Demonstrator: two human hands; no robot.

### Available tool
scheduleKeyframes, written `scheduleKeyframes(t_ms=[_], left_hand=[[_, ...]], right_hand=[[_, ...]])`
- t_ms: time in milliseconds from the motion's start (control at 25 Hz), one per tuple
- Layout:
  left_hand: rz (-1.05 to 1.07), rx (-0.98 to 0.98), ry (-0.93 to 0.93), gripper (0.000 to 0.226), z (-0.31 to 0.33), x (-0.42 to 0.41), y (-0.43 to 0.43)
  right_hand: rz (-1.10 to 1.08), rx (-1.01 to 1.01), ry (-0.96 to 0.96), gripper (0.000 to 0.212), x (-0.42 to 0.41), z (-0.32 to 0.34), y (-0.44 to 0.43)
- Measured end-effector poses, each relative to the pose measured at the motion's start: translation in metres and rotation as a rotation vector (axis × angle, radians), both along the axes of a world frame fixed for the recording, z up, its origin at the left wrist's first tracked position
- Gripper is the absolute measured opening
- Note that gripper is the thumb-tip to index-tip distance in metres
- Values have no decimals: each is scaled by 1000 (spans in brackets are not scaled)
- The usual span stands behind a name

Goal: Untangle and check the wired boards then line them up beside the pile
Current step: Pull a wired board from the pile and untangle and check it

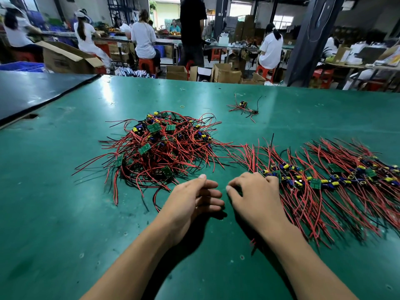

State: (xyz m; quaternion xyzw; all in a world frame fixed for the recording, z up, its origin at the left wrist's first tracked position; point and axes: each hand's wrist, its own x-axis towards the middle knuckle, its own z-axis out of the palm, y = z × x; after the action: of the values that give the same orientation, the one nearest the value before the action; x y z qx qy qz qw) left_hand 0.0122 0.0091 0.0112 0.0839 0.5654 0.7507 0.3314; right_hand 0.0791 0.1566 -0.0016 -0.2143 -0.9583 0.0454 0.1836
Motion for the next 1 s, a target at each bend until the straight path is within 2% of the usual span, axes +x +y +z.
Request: scheduleKeyframes(t_ms=[160, 320, 360, 480, 520, 720, 880, 1000], left_hand=[[-22, 6, 13, 38, -1, 0, -1], [-26, 20, 24, 35, -1, -1, -1], [-20, 24, 24, 34, -1, -1, 0], [1, 53, 3, 33, 1, 0, 2], [8, 62, -6, 33, 1, 0, 2], [-8, 68, -26, 28, 5, -3, 1], [-43, 77, -9, 25, 4, -9, -2], [-71, 84, -15, 24, 2, -12, -2]], right_hand=[[-120, -56, 2, 28, 4, 3, 22], [-90, -82, 13, 24, 3, 3, 19], [-31, -147, 84, 21, 0, 2, 15], [144, -516, 403, 10, -17, 11, 1], [154, -550, 449, 10, -28, 16, 0], [63, -466, 327, 22, -106, 28, 20], [-9, -413, 14, 50, -147, 14, 23], [-69, -445, 89, 41, -157, 11, 26]])
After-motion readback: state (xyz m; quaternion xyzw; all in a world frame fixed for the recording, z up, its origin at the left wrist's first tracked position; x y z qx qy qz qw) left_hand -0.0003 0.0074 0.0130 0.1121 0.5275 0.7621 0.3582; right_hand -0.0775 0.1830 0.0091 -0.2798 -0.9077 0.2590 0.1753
